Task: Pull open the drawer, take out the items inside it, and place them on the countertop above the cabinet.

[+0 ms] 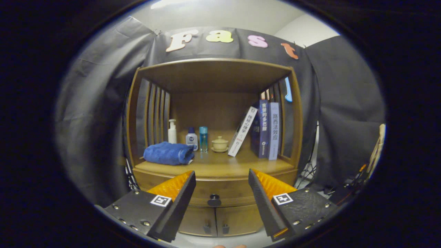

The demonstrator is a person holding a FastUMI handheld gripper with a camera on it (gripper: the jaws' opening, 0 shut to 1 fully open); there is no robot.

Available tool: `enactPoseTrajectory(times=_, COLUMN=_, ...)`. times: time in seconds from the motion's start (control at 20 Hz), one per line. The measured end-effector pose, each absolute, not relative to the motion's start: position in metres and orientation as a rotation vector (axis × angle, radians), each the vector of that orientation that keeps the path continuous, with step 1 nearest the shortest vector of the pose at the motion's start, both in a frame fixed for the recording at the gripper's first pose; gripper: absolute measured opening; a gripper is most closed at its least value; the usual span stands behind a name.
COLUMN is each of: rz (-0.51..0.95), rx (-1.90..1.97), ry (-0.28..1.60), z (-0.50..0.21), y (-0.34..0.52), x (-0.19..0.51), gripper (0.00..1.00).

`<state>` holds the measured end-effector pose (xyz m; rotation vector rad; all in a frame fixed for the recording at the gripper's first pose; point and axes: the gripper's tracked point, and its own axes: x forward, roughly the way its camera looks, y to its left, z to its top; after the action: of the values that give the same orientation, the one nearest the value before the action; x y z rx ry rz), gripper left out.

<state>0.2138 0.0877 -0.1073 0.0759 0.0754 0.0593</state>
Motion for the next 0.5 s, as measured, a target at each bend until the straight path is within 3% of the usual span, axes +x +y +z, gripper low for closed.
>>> enactPoseTrajectory(times=0.4, rz=0.072, rx=0.193, ry=0.249, z=-0.206, y=0.094, x=0.272, gripper=0.89)
enactPoseTrajectory(times=0.5, rz=0.057, rx=0.19, ry=0.307, z=-0.23, y=0.091, x=0.284, gripper=0.83)
